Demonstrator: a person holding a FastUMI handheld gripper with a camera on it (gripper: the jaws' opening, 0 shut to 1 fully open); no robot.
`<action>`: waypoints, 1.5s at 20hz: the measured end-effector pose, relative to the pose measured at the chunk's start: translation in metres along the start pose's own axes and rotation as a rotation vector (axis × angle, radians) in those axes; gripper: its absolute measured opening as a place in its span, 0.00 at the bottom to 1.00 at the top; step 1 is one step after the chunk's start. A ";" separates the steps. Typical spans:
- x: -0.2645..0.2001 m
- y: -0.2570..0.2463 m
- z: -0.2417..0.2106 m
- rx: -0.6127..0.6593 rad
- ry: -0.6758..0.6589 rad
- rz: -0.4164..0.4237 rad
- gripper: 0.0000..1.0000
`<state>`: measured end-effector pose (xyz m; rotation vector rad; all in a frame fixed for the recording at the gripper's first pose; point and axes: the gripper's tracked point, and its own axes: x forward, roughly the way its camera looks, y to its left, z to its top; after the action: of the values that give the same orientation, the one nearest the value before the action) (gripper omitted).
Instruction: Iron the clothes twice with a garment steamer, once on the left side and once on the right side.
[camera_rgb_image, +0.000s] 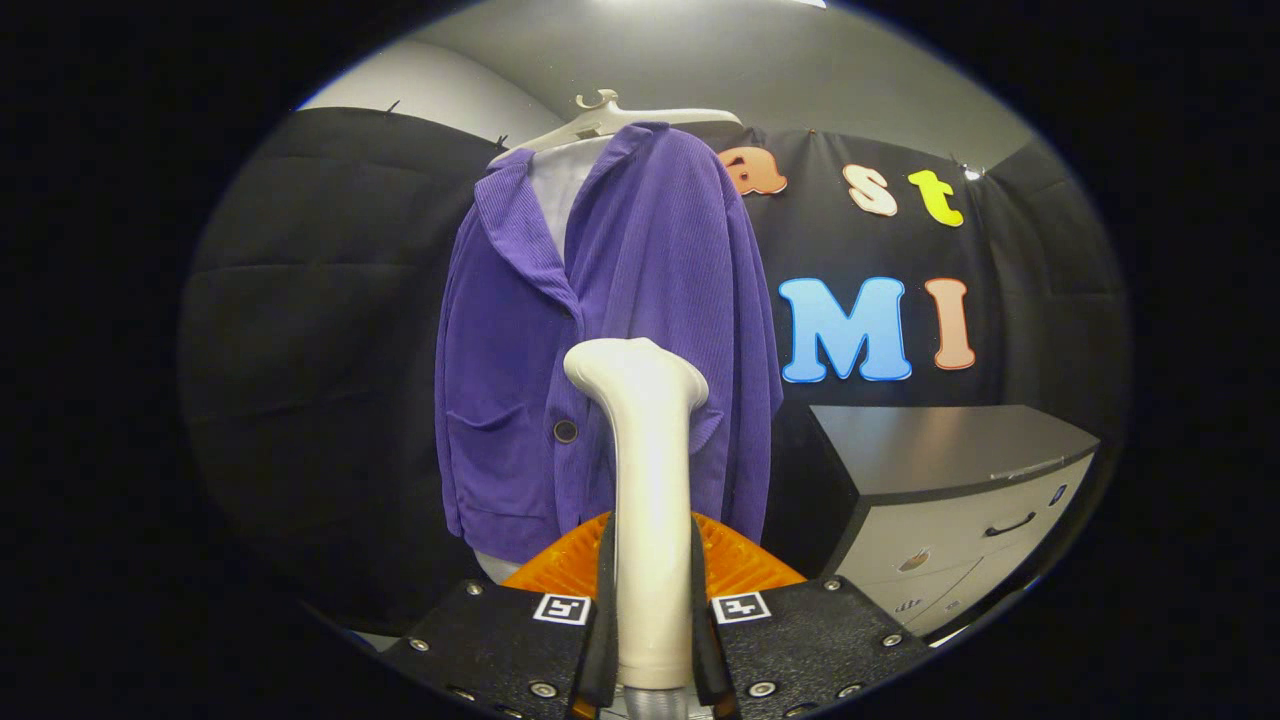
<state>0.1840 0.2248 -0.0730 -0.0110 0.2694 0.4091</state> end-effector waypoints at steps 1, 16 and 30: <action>-0.001 0.000 -0.008 -0.001 0.012 0.000 0.30; -0.023 -0.006 -0.138 0.017 0.227 -0.004 0.30; -0.063 0.009 0.021 0.081 -0.130 0.078 0.30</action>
<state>0.1301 0.2097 -0.0355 0.1051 0.1582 0.4738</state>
